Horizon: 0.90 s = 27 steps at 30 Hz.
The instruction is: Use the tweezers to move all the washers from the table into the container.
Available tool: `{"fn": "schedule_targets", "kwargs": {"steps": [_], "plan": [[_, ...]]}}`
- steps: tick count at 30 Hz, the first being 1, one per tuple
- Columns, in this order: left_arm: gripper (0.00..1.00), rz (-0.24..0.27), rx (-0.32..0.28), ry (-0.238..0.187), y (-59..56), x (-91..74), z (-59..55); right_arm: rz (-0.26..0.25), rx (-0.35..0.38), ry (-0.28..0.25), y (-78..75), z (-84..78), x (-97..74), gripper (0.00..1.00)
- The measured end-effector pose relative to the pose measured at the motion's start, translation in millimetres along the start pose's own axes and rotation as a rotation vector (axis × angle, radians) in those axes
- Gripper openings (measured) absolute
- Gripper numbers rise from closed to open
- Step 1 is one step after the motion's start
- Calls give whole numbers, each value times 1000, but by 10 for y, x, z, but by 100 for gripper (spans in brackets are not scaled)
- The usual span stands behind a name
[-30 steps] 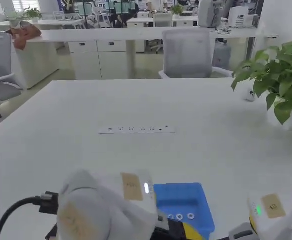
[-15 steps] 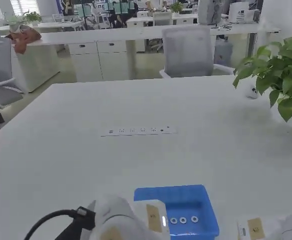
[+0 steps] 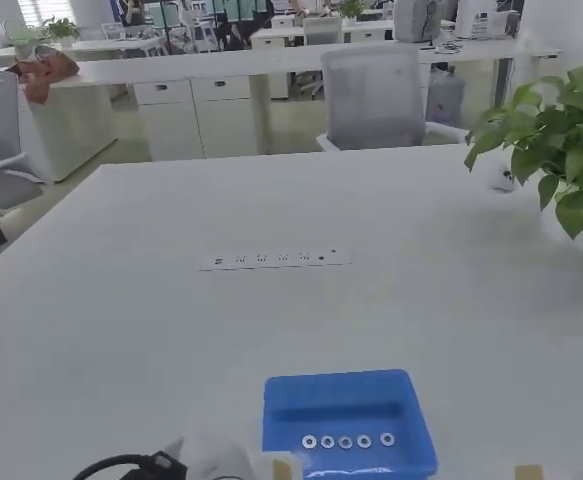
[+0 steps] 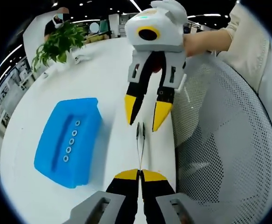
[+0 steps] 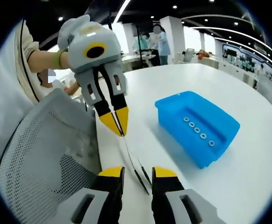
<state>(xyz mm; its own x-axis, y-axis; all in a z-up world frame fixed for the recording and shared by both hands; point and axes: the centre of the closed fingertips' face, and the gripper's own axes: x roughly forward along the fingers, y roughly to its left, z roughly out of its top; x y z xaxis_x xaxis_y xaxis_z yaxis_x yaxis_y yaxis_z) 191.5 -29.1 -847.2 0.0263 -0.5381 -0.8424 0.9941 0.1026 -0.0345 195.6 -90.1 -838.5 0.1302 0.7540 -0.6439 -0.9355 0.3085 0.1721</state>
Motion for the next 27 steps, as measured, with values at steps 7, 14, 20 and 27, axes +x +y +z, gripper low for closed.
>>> {"fn": "schedule_targets", "kwargs": {"steps": [7,14,20,27], "plan": [[0,-17,-4,48,27,93,-99,-153,174,-155,-235,36,-402,28],[0,-30,4,118,15,154,-192,-308,220,-239,-428,18,-846,38],[0,-31,27,199,-4,214,-290,-349,128,-174,-392,-83,-877,45],[0,-17,37,226,1,205,-293,-327,97,-152,-356,-83,-779,49]]}}
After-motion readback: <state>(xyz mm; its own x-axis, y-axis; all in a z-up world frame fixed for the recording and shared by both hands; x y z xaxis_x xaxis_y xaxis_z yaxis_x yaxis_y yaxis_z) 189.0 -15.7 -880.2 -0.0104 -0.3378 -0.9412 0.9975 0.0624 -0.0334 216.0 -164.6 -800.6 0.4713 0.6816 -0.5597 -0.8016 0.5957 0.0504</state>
